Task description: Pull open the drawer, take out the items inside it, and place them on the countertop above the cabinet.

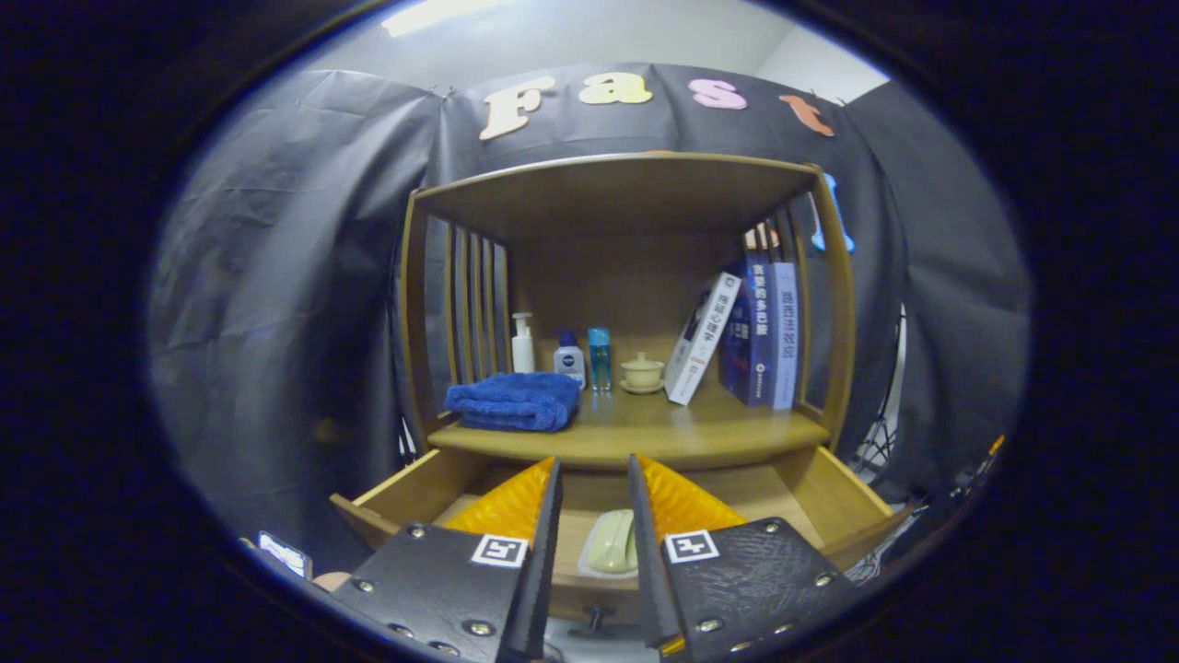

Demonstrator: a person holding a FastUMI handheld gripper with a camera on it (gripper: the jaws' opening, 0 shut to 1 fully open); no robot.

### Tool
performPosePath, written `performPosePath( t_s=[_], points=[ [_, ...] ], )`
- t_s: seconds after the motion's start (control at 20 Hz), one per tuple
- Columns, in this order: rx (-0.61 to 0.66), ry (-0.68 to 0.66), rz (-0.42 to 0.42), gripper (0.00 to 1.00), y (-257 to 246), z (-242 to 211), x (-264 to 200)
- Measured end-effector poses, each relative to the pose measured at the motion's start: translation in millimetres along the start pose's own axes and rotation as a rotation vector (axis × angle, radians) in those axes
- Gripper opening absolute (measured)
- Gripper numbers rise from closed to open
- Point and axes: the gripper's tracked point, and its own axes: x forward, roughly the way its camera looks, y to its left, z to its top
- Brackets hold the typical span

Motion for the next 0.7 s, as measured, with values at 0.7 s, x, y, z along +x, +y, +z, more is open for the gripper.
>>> performPosePath(
  t_s=[0.7],
  points=[
    [0.011, 0.563, -0.076, 0.40, -30.5, -133.5, 100.5]
  ],
)
